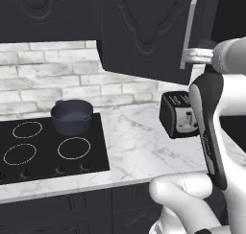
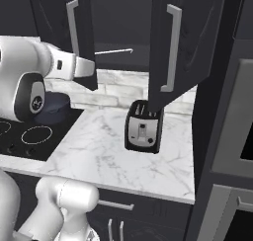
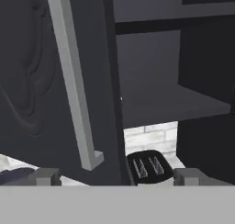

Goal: Open the cabinet and move the ladle to the pot. Then close the cabinet.

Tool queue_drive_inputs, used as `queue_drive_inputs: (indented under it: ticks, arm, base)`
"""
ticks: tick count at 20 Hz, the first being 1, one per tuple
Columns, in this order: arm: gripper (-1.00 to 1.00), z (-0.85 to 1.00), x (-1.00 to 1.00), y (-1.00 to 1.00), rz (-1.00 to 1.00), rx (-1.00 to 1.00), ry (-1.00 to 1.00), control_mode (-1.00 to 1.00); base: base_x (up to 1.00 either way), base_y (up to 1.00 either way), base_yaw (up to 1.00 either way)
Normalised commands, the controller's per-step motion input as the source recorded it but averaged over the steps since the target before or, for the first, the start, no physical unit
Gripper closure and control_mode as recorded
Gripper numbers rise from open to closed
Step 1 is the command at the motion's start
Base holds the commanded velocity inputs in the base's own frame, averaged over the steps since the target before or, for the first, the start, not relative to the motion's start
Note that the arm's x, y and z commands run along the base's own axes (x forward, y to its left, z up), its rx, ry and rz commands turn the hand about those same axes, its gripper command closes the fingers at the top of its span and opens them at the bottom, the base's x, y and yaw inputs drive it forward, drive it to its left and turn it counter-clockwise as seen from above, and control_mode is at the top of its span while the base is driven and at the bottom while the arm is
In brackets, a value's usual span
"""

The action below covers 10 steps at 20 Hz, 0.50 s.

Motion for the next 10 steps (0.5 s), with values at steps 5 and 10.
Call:
queue_drive_inputs:
  ticks: [5, 10]
  arm:
    - [-1.00, 0.01, 0.01, -0.37, 0.01, 0.15, 0.06, -1.00]
    - [-1.00, 0.00, 0.01, -0.36, 0.03, 0.21, 0.03, -1.00]
  base:
    - [0.00, 0.00, 0.00]
    - [0.00, 0.00, 0.00]
